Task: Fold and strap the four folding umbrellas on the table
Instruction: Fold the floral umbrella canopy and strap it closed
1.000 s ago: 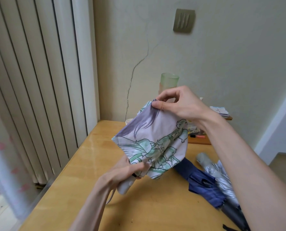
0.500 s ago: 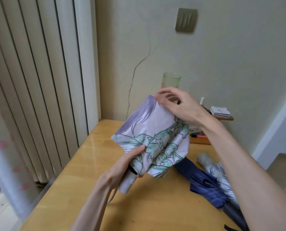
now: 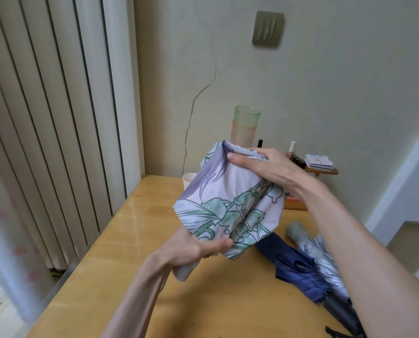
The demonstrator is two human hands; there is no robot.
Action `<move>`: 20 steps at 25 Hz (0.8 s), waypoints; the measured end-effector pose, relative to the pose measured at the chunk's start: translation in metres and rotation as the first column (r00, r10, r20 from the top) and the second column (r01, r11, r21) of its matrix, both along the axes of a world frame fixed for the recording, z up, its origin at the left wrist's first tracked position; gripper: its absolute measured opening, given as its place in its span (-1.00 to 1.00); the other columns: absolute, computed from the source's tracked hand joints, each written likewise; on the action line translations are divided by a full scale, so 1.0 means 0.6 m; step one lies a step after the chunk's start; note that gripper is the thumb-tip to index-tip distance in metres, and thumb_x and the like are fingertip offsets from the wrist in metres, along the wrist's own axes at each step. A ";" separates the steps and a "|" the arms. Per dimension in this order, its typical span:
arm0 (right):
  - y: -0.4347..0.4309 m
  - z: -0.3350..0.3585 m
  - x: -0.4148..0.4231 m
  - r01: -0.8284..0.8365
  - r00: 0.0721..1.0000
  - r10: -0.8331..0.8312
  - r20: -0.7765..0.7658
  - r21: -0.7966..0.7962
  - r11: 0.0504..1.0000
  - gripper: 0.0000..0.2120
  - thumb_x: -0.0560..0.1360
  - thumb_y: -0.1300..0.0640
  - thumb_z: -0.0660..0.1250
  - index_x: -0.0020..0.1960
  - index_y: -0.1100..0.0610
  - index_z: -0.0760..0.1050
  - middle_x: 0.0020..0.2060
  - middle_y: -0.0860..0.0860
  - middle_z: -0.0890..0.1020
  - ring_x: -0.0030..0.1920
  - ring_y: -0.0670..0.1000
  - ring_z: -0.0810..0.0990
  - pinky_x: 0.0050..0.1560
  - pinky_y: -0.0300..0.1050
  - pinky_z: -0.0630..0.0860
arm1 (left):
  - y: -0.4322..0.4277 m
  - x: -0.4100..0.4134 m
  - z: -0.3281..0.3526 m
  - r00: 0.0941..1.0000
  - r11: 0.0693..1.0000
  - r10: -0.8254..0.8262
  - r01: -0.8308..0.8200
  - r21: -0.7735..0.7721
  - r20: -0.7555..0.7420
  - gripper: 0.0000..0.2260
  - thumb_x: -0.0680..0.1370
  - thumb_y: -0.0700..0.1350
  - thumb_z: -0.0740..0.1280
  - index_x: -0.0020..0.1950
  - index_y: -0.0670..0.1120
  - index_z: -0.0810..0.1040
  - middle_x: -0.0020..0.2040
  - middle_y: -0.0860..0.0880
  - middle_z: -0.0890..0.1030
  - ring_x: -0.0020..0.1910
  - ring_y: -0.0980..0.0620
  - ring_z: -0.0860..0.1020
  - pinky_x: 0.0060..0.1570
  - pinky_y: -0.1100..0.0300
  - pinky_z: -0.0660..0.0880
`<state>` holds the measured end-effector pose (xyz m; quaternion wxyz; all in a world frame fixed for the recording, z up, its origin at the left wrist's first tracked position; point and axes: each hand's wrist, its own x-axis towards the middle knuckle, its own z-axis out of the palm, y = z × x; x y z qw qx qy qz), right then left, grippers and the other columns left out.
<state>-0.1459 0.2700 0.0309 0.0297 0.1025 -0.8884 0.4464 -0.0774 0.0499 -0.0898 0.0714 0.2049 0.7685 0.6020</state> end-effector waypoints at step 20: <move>-0.045 -0.008 0.011 0.476 0.746 -0.443 -0.498 -0.068 0.877 -0.40 0.49 -0.18 0.51 -0.41 0.15 0.27 -0.54 0.04 0.24 -0.42 0.01 0.18 -0.34 0.00 0.20 | 0.080 -0.022 -0.015 0.569 0.892 0.208 -0.444 -0.084 -0.796 -0.02 0.49 0.23 0.53 0.73 -0.03 0.06 0.68 -0.03 0.20 0.63 -0.03 0.27 0.40 -0.08 0.49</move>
